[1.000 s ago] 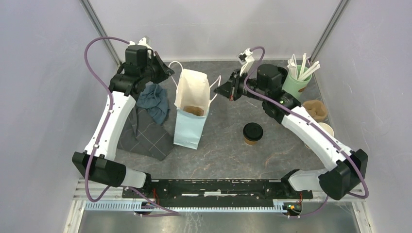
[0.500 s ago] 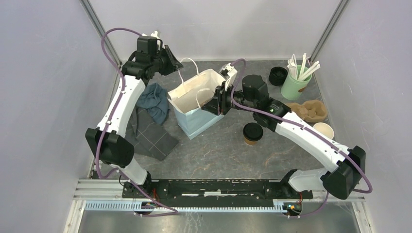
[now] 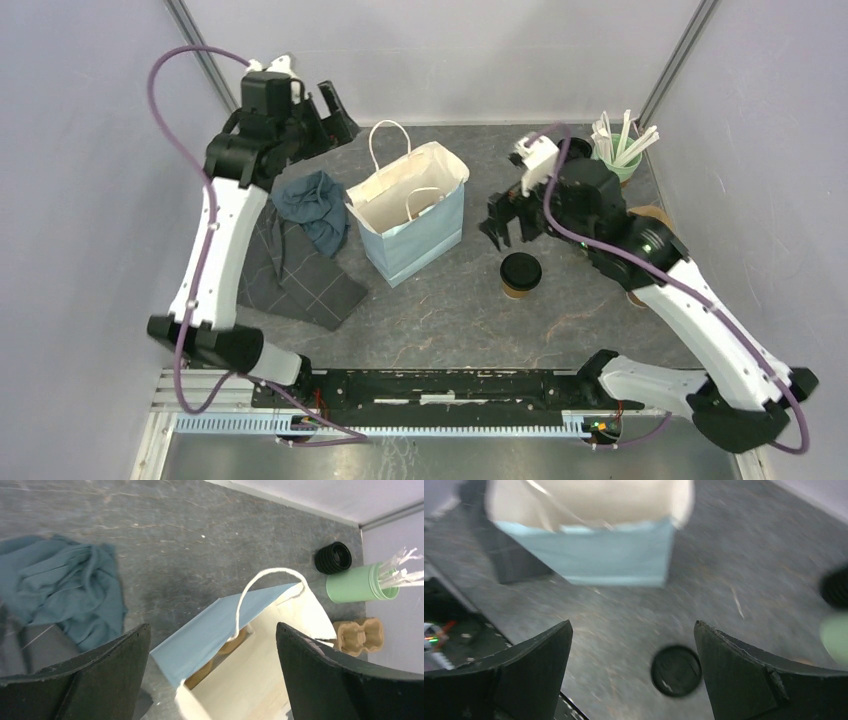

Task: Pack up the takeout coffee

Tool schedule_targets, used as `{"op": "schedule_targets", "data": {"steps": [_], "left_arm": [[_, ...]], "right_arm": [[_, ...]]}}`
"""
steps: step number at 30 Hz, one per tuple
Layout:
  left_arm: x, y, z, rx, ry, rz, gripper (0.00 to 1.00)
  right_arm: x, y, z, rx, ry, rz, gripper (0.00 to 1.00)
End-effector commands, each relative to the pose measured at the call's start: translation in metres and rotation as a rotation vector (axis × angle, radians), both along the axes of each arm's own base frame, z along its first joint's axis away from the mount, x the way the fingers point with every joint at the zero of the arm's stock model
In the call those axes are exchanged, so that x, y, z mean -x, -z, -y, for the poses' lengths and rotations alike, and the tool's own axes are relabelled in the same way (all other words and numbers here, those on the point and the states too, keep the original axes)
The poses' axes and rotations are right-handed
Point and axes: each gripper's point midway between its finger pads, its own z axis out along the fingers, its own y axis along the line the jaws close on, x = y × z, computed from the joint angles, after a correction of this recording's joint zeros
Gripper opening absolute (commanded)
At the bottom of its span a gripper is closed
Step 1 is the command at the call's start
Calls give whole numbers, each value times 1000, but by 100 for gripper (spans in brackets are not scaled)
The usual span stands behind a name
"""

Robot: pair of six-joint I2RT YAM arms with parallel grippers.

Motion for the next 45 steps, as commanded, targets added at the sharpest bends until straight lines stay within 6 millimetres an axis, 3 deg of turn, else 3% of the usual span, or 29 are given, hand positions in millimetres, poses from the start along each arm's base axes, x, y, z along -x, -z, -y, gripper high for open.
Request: {"op": "schedule_targets", "data": {"steps": [1, 3, 6, 8, 10, 16, 20, 27, 39, 45], "left_arm": [[49, -30, -42, -64, -150, 73, 100], [64, -25, -47, -17, -198, 57, 100], [80, -9, -37, 90, -201, 13, 100], [88, 12, -30, 147, -200, -42, 100], [93, 21, -24, 196, -195, -69, 99], [102, 21, -13, 255, -153, -74, 100], [108, 18, -16, 241, -148, -60, 100], [108, 21, -12, 247, -127, -72, 100], [98, 21, -5, 243, -92, -72, 100], [96, 21, -4, 242, -89, -73, 100]], "right_arm": [[1, 68, 91, 290, 323, -112, 98], [2, 92, 93, 322, 318, -196, 98], [-1, 128, 94, 374, 323, -357, 98], [-6, 134, 90, 373, 325, -406, 98], [-10, 135, 80, 343, 303, -410, 98], [-12, 175, 93, 478, 319, -479, 98], [-6, 191, 95, 456, 335, -502, 98], [-6, 206, 103, 424, 481, -595, 98], [-16, 205, 94, 259, 644, -611, 98], [-15, 211, 100, 278, 686, -616, 98]]}}
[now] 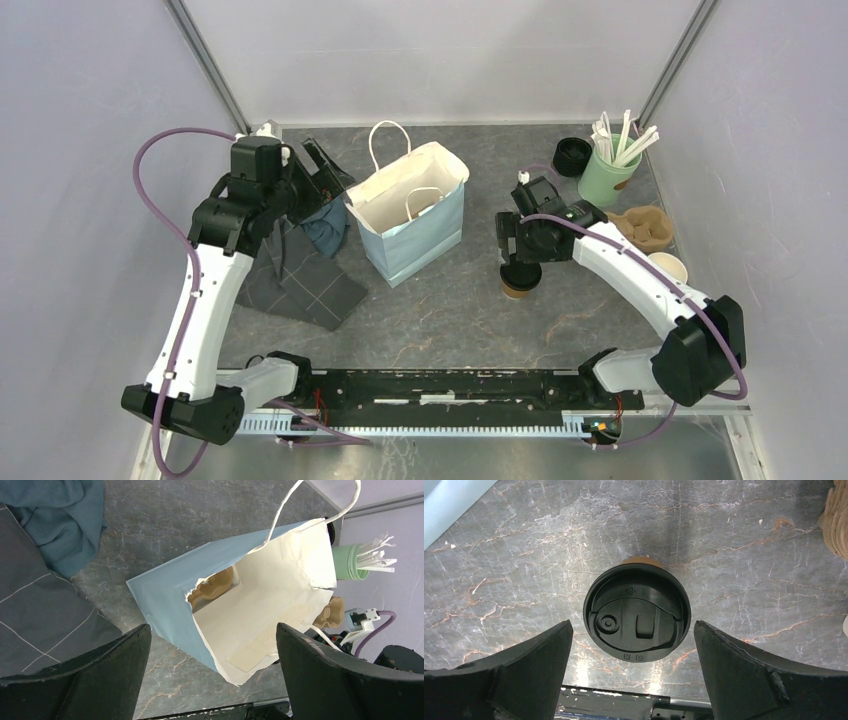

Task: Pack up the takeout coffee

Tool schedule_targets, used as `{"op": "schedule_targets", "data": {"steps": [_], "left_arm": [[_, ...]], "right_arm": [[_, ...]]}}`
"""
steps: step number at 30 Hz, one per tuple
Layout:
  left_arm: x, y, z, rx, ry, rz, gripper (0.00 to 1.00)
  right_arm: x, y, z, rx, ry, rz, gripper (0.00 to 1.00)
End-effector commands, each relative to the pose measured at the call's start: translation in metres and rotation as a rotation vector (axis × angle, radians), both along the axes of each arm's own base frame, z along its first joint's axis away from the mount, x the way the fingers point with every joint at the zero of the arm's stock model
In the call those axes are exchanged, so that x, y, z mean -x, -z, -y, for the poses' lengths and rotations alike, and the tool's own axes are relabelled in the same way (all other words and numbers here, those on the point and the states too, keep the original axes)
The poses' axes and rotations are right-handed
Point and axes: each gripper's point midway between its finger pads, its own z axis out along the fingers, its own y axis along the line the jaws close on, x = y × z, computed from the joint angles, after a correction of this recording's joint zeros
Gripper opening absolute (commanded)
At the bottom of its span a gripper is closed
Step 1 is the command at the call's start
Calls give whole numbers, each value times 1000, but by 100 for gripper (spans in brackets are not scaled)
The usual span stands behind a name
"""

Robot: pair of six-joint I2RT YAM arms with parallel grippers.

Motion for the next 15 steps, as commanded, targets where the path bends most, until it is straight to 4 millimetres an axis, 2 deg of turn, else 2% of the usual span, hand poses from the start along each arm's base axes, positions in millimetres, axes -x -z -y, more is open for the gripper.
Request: {"op": "schedule_targets", "data": {"steps": [1, 8, 15], "left_arm": [[-7, -19, 5, 28, 18, 63, 100], [-8, -17, 5, 23, 19, 61, 100], [-10, -15, 6, 21, 20, 53, 100]], "right_arm": [[-5, 1, 5, 8, 69, 24, 98], [-7, 6, 5, 24, 63, 22, 98], [-3, 15, 6, 38, 46, -3, 94]]}}
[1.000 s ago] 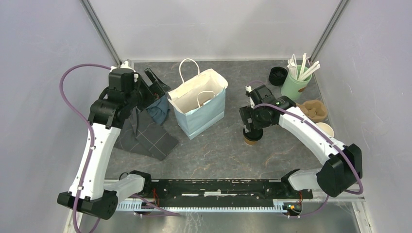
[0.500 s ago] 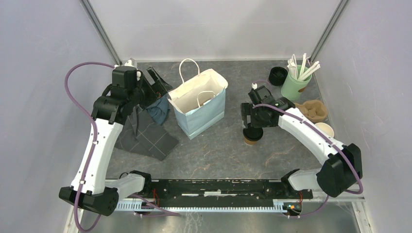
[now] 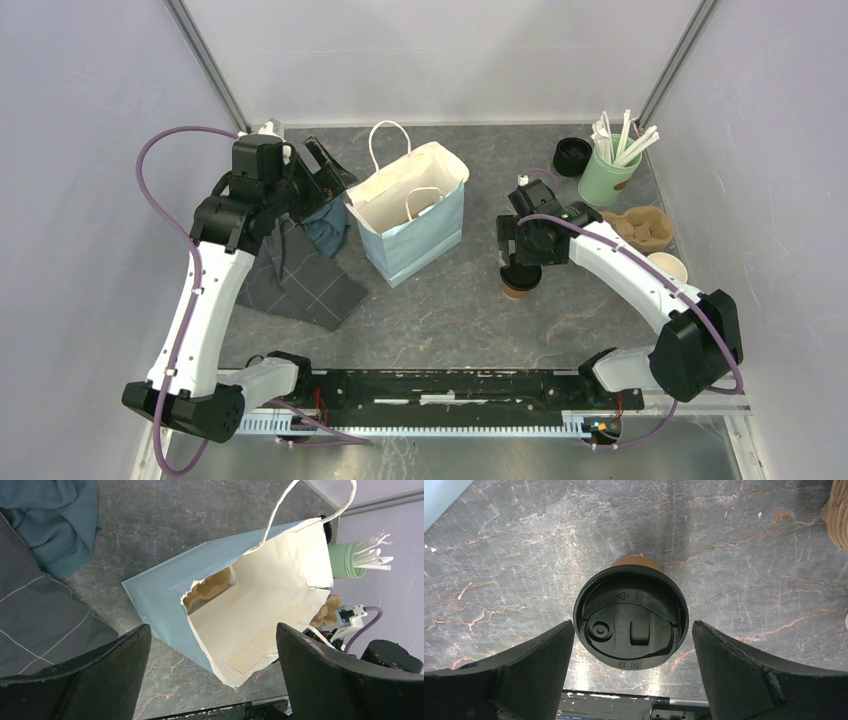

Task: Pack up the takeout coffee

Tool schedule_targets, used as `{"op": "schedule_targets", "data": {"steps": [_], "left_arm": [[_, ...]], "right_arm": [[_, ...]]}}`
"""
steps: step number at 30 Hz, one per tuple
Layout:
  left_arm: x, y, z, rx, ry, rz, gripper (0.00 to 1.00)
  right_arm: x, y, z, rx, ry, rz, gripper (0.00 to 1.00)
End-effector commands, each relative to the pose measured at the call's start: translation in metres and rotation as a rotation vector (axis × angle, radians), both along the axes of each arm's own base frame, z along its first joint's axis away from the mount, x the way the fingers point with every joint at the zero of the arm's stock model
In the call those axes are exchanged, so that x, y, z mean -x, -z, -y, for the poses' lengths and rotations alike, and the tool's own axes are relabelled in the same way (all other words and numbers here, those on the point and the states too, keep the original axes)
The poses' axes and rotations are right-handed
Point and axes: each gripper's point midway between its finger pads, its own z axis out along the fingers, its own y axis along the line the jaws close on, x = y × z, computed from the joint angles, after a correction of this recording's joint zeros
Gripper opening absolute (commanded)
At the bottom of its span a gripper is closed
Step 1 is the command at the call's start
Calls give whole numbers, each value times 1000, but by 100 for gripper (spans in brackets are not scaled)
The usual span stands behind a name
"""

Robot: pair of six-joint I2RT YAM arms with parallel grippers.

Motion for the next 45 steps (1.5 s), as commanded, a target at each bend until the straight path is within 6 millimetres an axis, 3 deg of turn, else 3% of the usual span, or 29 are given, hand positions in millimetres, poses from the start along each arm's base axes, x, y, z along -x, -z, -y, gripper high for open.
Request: {"op": "schedule_targets", "data": {"steps": [1, 15, 20, 26, 35, 41, 45], "left_arm": [[-7, -15, 2, 13, 7, 53, 100], [-7, -13, 3, 16, 5, 49, 100], [-6, -14, 3, 17, 12, 50, 100], [-2, -11, 0, 20, -14, 28, 100], [26, 20, -16, 10, -140, -175, 100], [40, 21, -8, 67, -122, -229, 100], [55, 40, 5, 139, -98, -311, 93]], "right_arm": [[-3, 4, 2, 15, 13, 15, 93], [1, 8, 4, 65, -3, 21, 88], [3, 11, 1, 60, -14, 15, 80], [4, 13, 2, 75, -20, 13, 83], [7, 17, 7, 97, -24, 12, 82], [-2, -13, 4, 62, -35, 98, 71], [-13, -44, 0, 42, -109, 217, 64]]}}
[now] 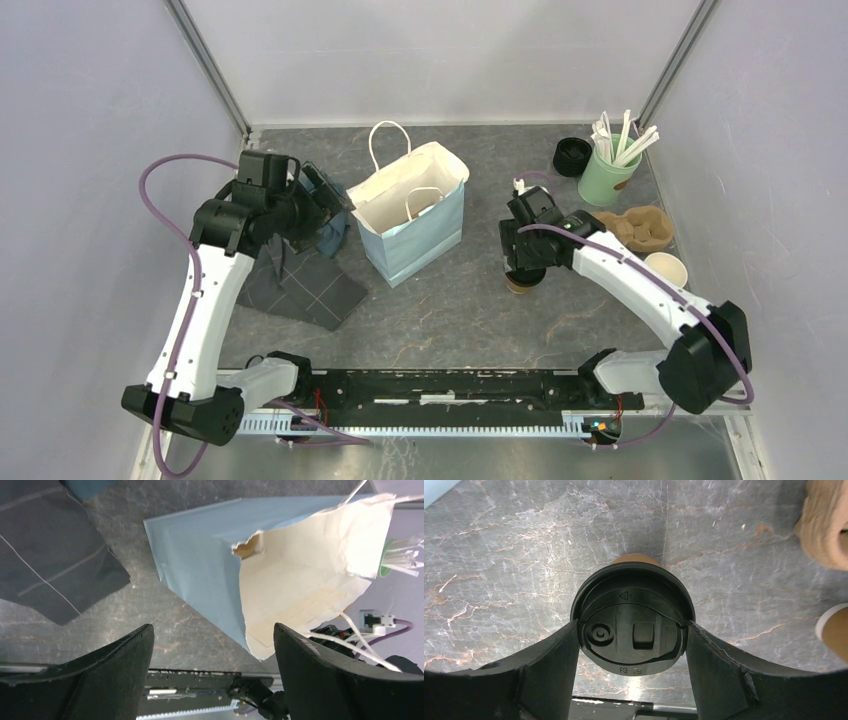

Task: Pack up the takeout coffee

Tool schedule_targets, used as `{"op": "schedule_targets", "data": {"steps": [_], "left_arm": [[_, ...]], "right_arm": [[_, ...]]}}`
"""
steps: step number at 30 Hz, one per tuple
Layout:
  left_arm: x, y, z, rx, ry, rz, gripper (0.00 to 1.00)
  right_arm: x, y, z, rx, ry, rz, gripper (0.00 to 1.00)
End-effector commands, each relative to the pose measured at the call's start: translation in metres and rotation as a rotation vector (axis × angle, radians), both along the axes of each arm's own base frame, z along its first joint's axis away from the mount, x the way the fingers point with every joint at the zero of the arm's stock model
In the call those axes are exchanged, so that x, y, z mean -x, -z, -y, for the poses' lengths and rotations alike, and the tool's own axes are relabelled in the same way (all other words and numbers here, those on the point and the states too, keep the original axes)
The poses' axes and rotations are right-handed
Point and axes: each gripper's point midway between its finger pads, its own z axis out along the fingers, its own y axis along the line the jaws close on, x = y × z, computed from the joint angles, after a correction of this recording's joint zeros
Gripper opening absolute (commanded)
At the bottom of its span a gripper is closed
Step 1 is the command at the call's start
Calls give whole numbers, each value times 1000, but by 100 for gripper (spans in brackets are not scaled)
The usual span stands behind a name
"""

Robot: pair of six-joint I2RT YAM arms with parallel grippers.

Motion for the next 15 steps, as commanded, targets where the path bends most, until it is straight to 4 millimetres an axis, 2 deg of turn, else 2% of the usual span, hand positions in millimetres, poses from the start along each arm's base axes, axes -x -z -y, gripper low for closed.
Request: {"op": "schedule_targets", "data": {"steps": [1, 4, 9, 15], "left_arm": [[20, 11, 15, 124, -17, -73, 91], [18, 18, 26, 179, -16, -80, 86], [2, 15, 41, 130, -18, -70, 86], [-20, 14, 56, 83, -53, -55, 83]], "right_arm": [[-22, -53, -2, -16, -84, 197, 60], [-28, -77, 2, -4, -126, 285, 44], [-31, -116, 6, -22, -164, 426, 37], [-26, -141, 17, 8, -205, 532, 27]]}}
